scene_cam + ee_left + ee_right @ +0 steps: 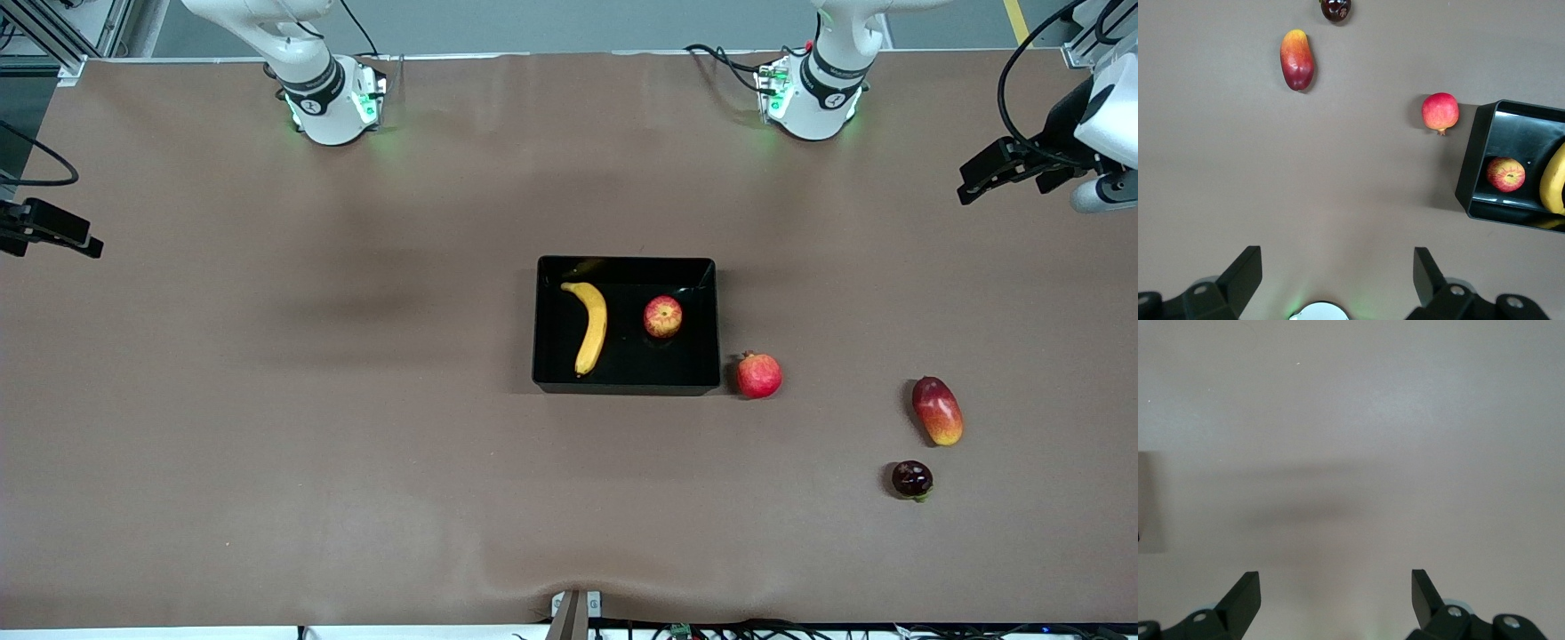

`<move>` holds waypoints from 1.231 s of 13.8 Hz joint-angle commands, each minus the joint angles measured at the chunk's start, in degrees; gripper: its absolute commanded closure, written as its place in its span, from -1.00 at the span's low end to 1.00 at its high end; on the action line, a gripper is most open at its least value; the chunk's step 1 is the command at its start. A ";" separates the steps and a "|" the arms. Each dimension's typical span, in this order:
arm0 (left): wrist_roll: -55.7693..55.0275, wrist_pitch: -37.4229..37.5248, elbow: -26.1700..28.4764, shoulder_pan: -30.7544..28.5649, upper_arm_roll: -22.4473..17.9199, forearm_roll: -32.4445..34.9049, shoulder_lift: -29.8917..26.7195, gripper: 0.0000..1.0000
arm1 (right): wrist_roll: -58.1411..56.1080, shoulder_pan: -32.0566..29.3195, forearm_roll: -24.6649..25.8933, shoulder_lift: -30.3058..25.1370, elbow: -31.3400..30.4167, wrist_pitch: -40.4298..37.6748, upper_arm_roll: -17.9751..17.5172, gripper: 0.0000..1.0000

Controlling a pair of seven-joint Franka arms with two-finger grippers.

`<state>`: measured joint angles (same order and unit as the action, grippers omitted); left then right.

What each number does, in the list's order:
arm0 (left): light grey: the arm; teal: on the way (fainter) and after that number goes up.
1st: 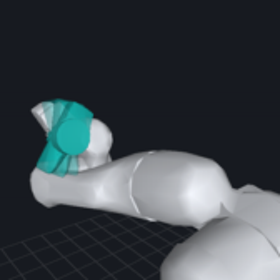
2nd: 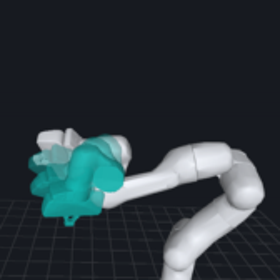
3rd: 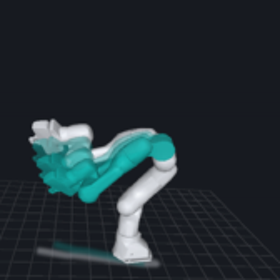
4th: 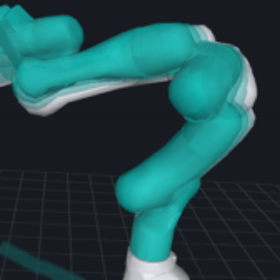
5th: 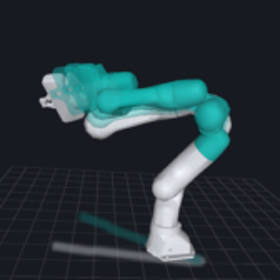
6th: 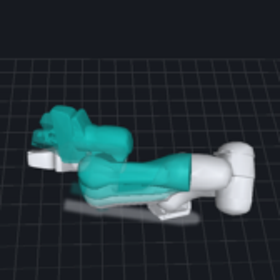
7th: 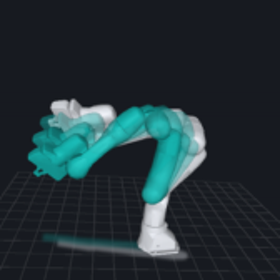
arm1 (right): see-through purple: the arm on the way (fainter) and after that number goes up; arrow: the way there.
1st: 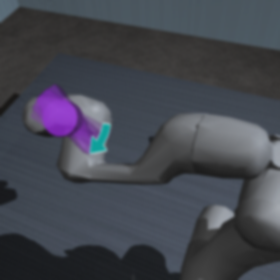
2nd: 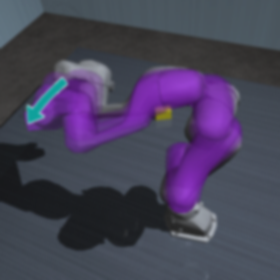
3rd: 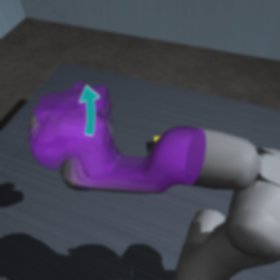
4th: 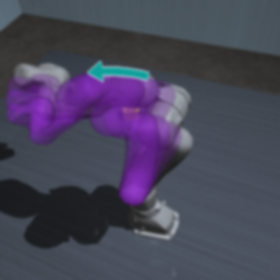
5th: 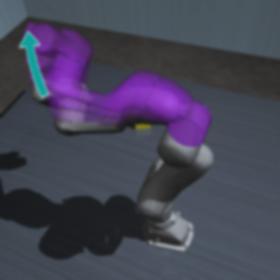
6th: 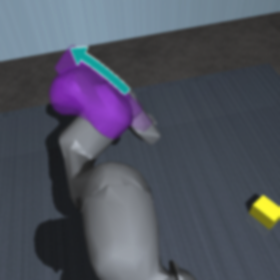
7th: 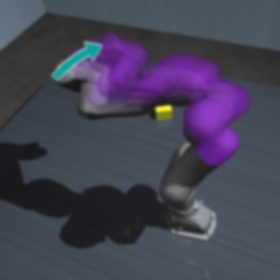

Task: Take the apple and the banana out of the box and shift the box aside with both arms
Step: 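Move the left gripper toward the black box, then lower the left gripper into the box and grasp the apple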

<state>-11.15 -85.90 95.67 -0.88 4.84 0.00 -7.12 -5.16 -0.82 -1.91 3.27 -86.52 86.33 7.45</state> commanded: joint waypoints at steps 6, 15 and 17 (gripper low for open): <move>1.04 3.63 -7.06 0.79 0.95 1.24 6.14 -1.00 | 4.11 -0.49 -0.90 -0.28 0.13 -0.46 -0.77 -1.00; -23.87 -7.16 -6.47 12.38 5.44 -1.49 18.53 -1.00 | 4.11 -0.76 -1.16 -0.28 -2.69 0.95 -0.77 -1.00; -27.94 -11.80 -4.72 14.67 5.44 -1.31 20.47 -1.00 | 4.11 -0.76 -1.34 -0.45 -4.09 2.09 -0.77 -1.00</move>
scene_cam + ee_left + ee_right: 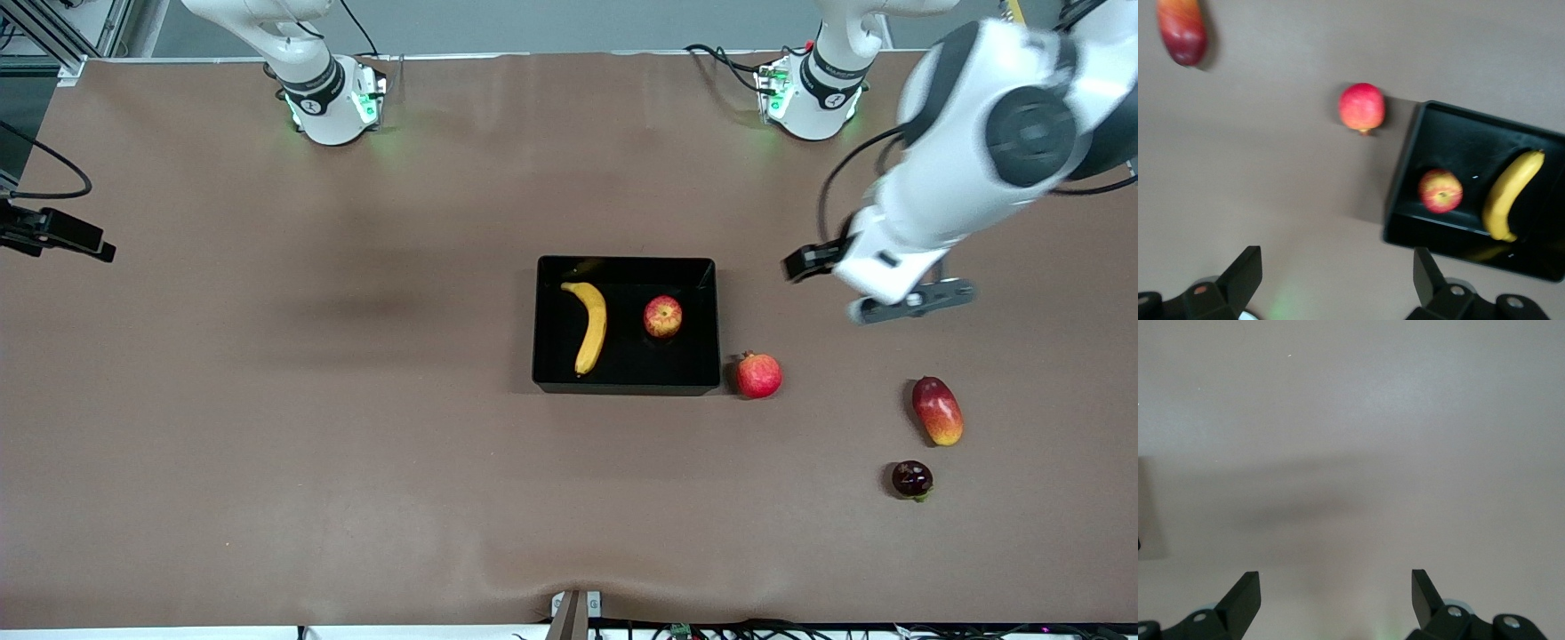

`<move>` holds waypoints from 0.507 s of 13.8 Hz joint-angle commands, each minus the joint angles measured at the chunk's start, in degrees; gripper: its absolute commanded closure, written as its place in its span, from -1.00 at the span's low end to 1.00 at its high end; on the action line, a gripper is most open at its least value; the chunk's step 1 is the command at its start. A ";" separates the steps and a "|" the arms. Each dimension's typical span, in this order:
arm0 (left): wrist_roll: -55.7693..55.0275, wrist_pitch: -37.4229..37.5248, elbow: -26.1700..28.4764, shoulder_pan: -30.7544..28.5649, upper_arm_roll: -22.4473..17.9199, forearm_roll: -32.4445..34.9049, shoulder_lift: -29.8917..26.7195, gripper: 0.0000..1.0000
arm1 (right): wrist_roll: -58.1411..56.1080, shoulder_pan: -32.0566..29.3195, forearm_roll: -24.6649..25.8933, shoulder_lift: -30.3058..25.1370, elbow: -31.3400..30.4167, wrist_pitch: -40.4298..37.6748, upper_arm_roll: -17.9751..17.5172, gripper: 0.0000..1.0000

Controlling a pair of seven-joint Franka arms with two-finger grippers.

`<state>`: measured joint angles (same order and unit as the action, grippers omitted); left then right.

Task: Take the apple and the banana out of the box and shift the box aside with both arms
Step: 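Lower the left gripper into the box and grasp the apple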

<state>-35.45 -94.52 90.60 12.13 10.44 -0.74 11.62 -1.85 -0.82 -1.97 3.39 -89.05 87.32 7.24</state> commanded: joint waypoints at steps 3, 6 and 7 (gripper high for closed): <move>-9.79 -11.81 3.70 6.05 -0.25 0.29 5.24 -1.00 | 0.88 -0.76 -1.28 -0.58 -1.91 0.57 -0.56 -1.00; -14.99 -18.05 6.16 8.95 -0.16 3.28 9.20 -1.00 | 0.80 -0.68 -1.28 -0.58 -2.53 0.22 -0.56 -1.00; -17.00 -20.51 7.21 10.01 -0.25 3.29 10.34 -1.00 | 0.80 -0.76 -1.28 -0.58 -2.79 0.04 -0.56 -1.00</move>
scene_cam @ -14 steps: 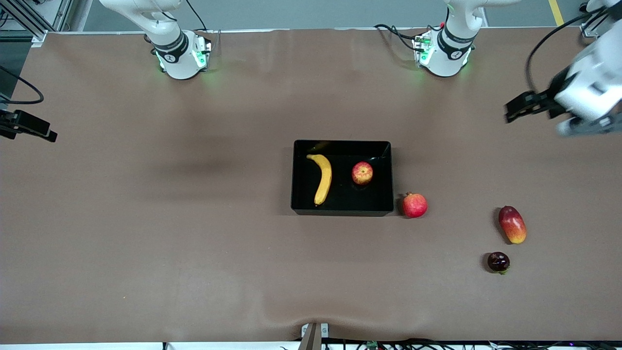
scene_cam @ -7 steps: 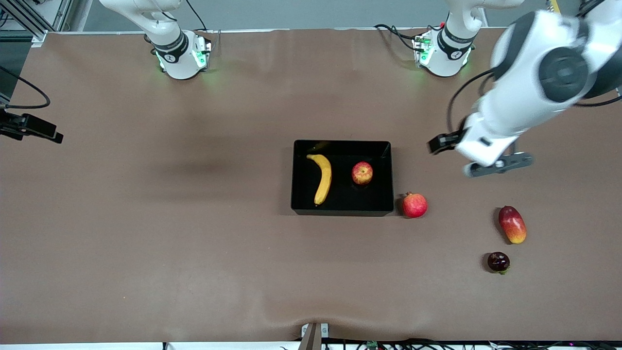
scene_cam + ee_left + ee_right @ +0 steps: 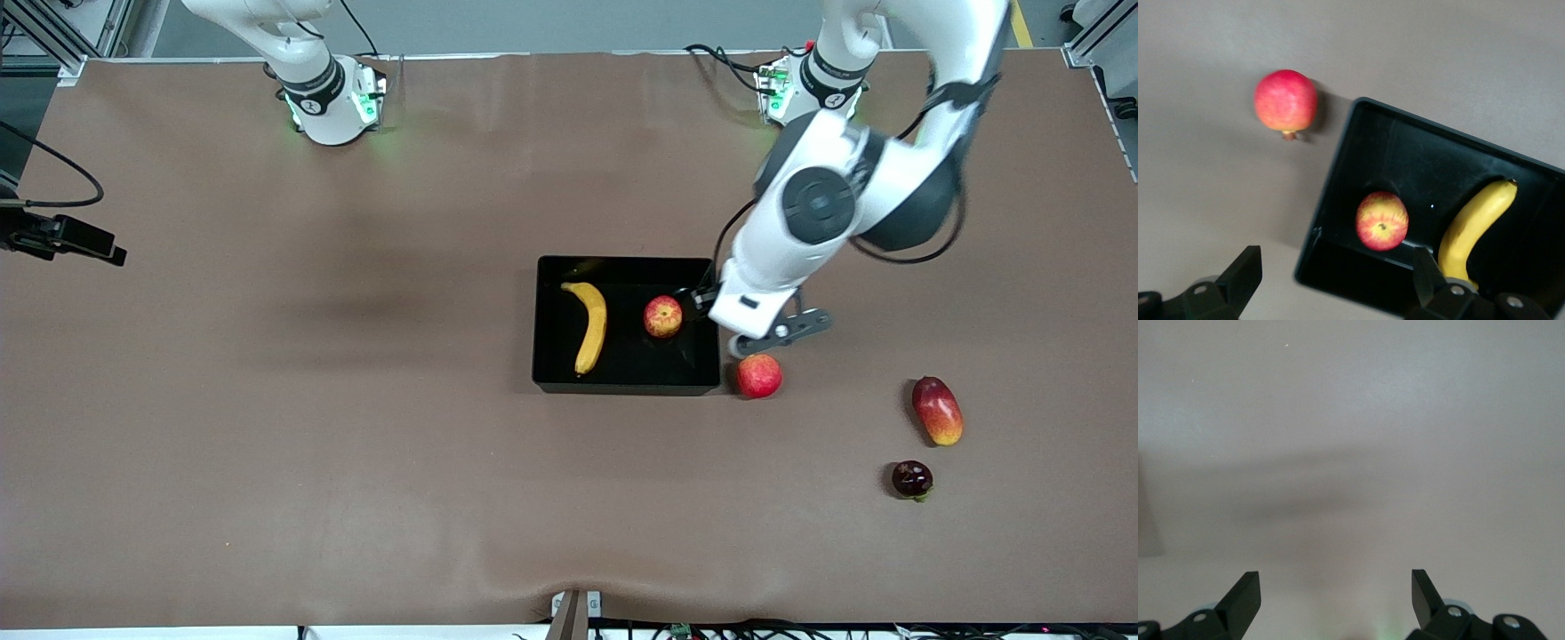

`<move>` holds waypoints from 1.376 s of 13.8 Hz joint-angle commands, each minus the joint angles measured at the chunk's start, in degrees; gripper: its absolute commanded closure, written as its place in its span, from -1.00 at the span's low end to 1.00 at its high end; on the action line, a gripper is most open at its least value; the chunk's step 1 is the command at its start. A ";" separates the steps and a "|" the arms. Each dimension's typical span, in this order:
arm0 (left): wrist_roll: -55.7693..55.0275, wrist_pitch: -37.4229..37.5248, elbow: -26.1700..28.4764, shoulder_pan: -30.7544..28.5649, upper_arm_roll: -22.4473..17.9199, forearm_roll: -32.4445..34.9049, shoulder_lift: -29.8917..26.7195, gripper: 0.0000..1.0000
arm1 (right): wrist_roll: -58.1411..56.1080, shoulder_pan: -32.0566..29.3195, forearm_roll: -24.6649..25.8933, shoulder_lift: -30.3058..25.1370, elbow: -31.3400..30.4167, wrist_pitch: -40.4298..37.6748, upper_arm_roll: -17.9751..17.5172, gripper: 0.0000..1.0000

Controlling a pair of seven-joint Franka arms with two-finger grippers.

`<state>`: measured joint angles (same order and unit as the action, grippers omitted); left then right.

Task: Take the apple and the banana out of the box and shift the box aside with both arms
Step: 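Lower the left gripper into the box and grasp the apple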

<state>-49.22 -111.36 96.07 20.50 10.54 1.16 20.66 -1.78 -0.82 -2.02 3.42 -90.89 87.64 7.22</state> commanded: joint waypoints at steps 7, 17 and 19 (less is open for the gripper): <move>-11.94 -15.98 4.48 5.69 -0.25 9.99 10.96 -1.00 | 0.82 -0.15 -1.23 -0.43 -0.95 -0.19 -0.54 -1.00; -12.31 -20.21 4.74 7.45 -0.34 11.40 16.95 -0.97 | 1.70 1.17 -1.32 -0.60 -2.44 -0.36 -0.71 -1.00; -12.22 -20.04 5.18 7.36 -0.34 11.40 16.78 0.35 | 1.70 1.08 -2.63 -0.60 -2.62 -0.36 -0.71 -1.00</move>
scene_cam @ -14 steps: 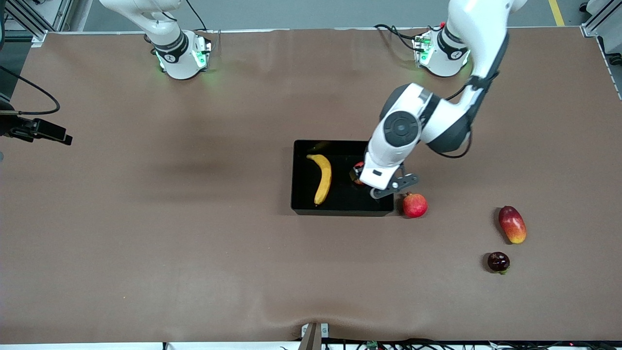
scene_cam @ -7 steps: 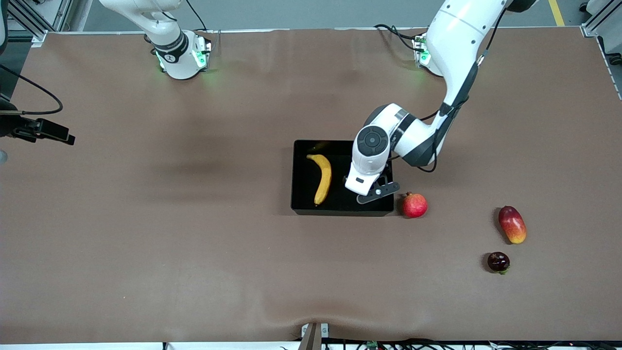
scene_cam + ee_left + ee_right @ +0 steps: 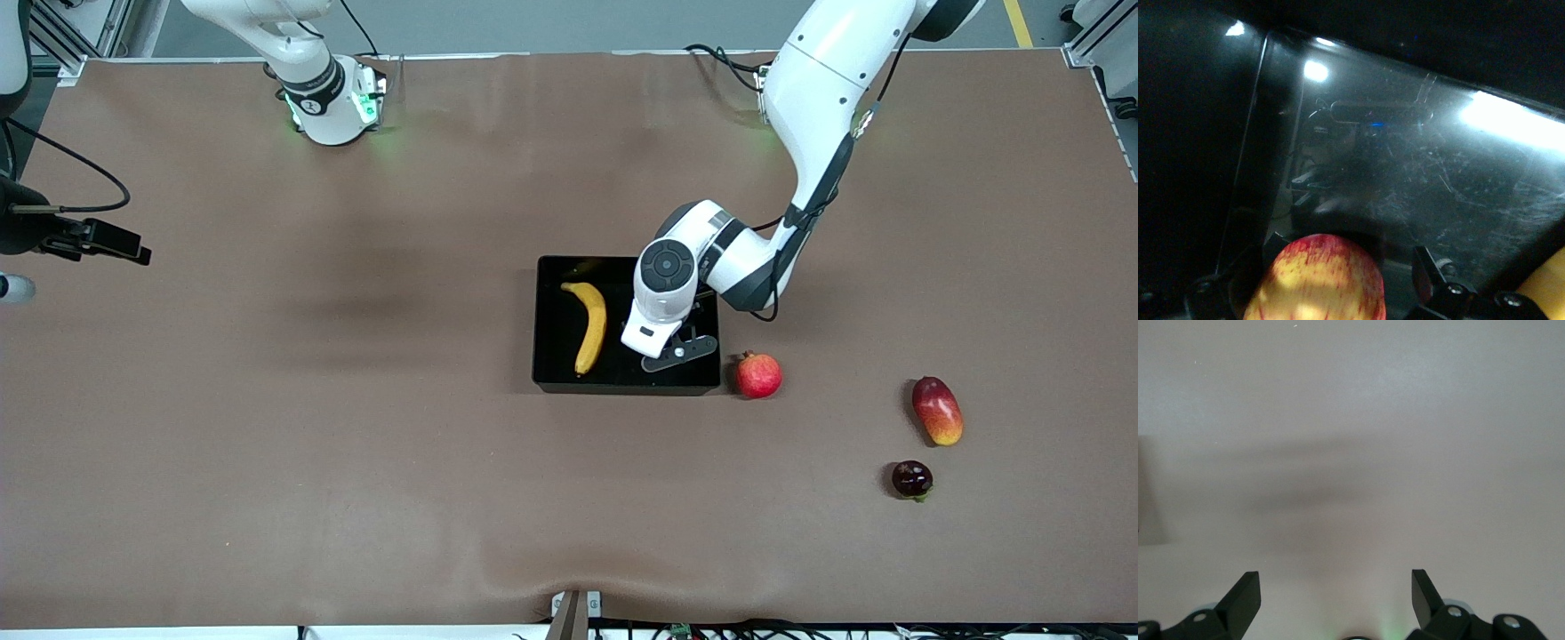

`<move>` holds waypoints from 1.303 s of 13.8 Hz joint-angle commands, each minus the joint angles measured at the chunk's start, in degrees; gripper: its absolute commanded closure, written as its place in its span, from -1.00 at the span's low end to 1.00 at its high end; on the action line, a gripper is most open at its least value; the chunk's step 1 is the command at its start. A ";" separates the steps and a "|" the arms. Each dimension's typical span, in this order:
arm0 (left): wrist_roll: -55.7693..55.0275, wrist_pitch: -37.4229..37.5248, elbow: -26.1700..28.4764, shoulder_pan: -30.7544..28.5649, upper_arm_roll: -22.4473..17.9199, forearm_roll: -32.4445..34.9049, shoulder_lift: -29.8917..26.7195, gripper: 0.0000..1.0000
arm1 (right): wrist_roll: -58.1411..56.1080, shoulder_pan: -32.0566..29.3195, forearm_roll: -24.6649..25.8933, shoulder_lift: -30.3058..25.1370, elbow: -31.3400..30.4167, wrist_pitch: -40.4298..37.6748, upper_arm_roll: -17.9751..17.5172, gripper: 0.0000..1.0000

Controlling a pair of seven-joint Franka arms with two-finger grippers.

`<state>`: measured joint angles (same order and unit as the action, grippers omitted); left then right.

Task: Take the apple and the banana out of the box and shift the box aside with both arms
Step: 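Lower the left gripper into the box and grasp the apple, then lift the apple out and carry it toward the mango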

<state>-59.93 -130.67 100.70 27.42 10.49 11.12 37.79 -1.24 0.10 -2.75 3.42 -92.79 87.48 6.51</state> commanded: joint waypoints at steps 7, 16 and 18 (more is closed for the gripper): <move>-1.06 4.54 -0.07 0.35 -0.21 1.54 -4.38 1.00 | 1.24 0.16 -2.26 -0.70 -2.30 -0.03 0.00 -1.00; 15.68 17.29 -2.62 -9.38 -0.56 0.84 -18.09 1.00 | 1.33 0.16 -2.61 -1.05 -4.58 0.50 0.00 -1.00; 23.51 17.99 -2.62 -15.18 -0.48 0.66 -18.72 1.00 | 1.68 0.16 -3.05 -1.05 -4.94 0.50 0.00 -1.00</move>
<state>-42.26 -113.45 97.42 17.01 9.40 11.49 19.92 -0.61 0.13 -4.30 3.42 -96.26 87.46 6.48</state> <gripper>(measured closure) 0.322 0.000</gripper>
